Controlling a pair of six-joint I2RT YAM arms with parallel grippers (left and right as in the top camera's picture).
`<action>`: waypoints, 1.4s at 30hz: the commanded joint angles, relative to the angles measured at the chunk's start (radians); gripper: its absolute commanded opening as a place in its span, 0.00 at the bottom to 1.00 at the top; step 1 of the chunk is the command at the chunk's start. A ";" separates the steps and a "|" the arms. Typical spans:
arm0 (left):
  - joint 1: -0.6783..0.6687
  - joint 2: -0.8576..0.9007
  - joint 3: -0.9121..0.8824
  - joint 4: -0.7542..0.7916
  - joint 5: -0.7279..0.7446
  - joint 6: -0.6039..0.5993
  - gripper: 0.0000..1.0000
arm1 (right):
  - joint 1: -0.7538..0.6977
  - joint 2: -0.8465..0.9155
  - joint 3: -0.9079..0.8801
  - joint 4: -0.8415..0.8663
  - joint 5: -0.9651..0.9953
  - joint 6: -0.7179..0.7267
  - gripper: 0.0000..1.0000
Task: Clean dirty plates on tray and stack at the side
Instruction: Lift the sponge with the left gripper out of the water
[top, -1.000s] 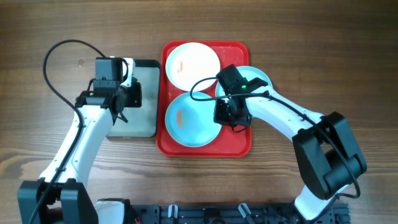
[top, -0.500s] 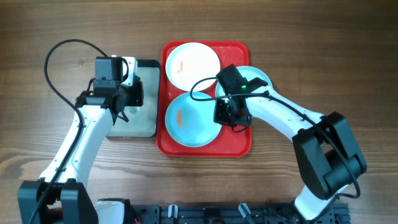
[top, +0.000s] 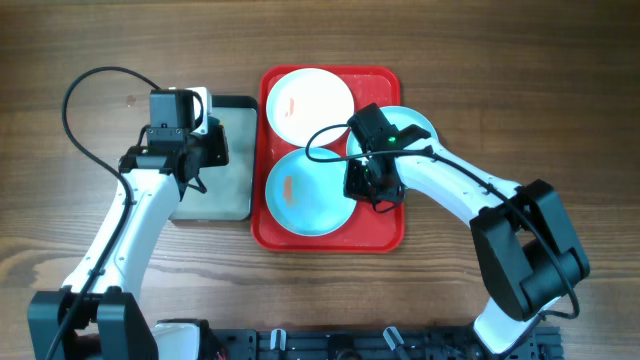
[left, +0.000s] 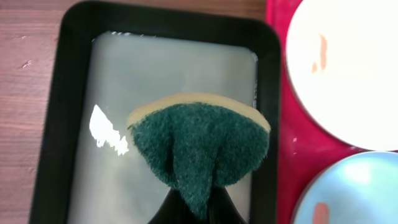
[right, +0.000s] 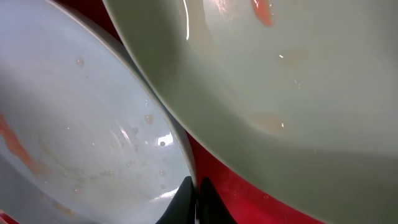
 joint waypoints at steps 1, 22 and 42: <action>0.017 -0.005 0.002 0.034 0.062 -0.052 0.04 | -0.001 0.018 -0.010 0.005 -0.002 -0.004 0.04; 0.058 -0.005 0.002 -0.004 0.122 -0.014 0.04 | -0.001 0.018 -0.010 0.004 -0.002 -0.004 0.04; 0.060 -0.005 0.002 -0.053 -0.082 -0.179 0.04 | -0.001 0.018 -0.010 0.005 -0.002 -0.003 0.04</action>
